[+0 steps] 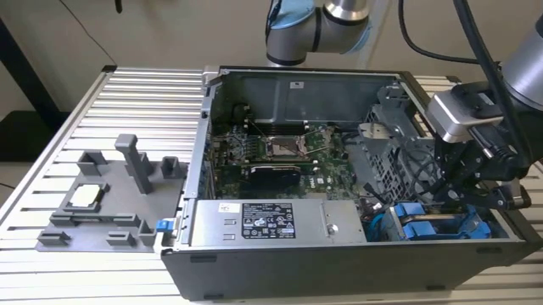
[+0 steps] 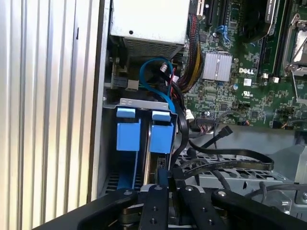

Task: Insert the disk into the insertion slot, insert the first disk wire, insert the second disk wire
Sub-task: 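Insert the second disk wire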

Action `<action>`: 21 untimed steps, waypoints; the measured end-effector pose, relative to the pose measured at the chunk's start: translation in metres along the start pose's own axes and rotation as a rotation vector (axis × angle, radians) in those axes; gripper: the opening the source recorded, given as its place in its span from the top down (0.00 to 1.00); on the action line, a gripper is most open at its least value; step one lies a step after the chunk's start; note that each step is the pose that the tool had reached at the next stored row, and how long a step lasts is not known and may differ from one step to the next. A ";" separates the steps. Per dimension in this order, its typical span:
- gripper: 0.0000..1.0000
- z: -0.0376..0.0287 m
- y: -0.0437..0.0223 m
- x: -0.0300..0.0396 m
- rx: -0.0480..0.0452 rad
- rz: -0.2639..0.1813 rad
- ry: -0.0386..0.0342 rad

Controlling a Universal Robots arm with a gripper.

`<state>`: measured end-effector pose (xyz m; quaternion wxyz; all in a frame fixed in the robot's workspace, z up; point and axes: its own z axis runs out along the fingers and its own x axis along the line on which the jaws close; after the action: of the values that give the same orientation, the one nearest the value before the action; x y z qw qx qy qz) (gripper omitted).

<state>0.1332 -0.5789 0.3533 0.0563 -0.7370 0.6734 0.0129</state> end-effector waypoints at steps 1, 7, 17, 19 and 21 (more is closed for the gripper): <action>0.84 0.0001 -0.0001 0.0010 0.0002 0.002 0.0001; 0.84 0.0038 -0.0010 0.0042 0.0025 0.025 0.0000; 0.84 0.0084 -0.0018 0.0049 0.0098 0.094 -0.0052; 0.84 0.0098 -0.0031 0.0051 0.0099 0.095 -0.0050; 0.84 0.0114 -0.0033 0.0053 0.0104 0.101 -0.0045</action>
<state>0.1376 -0.5828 0.3417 0.0609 -0.7018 0.7096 0.0139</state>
